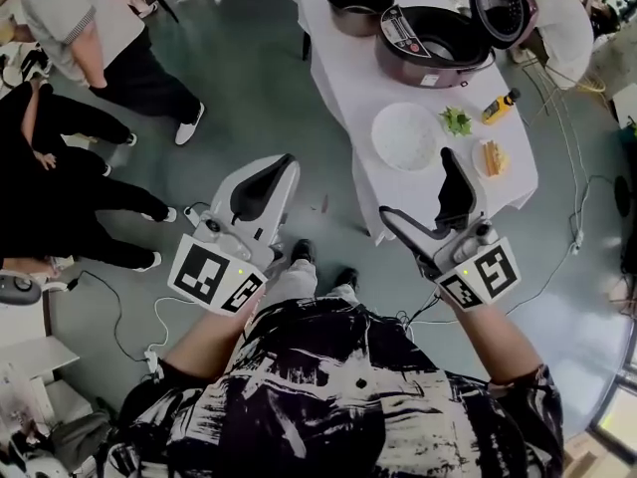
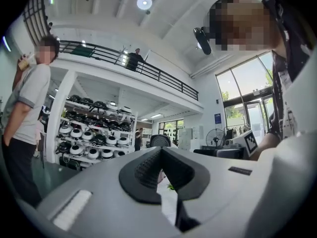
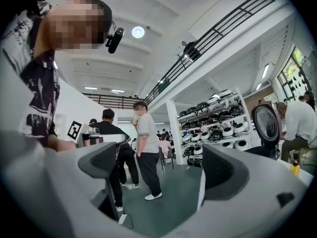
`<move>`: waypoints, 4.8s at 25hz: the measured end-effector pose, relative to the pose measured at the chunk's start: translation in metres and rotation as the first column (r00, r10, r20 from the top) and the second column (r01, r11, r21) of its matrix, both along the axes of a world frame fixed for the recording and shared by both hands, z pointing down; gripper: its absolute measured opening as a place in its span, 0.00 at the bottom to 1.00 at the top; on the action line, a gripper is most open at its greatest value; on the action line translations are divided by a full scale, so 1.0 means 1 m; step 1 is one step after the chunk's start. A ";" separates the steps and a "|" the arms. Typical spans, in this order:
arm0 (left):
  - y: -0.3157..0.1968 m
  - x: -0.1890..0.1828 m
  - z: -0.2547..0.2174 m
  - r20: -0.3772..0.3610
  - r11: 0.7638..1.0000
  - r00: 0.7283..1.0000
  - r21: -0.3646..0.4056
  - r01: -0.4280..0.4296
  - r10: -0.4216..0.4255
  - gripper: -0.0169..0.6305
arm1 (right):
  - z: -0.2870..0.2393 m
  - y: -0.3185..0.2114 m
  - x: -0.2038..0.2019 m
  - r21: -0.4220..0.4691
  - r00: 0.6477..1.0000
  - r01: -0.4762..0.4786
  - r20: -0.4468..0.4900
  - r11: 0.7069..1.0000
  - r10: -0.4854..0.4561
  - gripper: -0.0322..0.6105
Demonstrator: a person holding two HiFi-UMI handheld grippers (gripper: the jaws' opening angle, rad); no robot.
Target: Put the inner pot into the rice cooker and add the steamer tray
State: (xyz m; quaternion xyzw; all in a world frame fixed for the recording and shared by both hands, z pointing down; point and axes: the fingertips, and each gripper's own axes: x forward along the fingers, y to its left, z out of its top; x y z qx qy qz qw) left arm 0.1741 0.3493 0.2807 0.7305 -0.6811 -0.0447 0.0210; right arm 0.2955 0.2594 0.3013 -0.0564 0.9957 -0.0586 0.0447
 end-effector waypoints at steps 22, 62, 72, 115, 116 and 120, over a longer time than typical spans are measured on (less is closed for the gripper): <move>-0.093 -0.244 0.009 -0.048 0.970 0.970 0.041 -0.238 0.239 0.03 | -0.015 -0.066 -0.274 0.070 0.991 -0.110 -0.073 0.991 0.115 0.82; -0.569 -0.251 0.007 -0.027 0.477 0.477 0.061 -0.877 0.879 0.03 | 0.000 -0.434 -0.276 0.065 0.638 -0.760 -0.113 0.647 0.762 0.82; -0.630 -0.269 0.009 -0.036 0.403 0.402 0.072 -0.912 0.915 0.03 | 0.008 -0.482 -0.318 0.030 0.577 -0.809 -0.149 0.587 0.803 0.82; -0.709 -0.522 0.067 -0.165 0.780 0.767 0.029 -0.625 0.621 0.03 | 0.395 -0.691 -0.424 -0.135 0.096 -0.388 -0.990 0.912 -0.106 0.05; -0.709 -0.520 0.066 -0.166 0.777 0.763 0.030 -0.629 0.624 0.03 | 0.392 -0.690 -0.424 -0.142 0.111 -0.399 -0.988 0.906 -0.106 0.05; -0.709 -0.508 0.061 -0.168 0.757 0.742 0.038 -0.653 0.649 0.03 | 0.377 -0.691 -0.428 -0.169 0.201 -0.449 -0.976 0.877 -0.085 0.05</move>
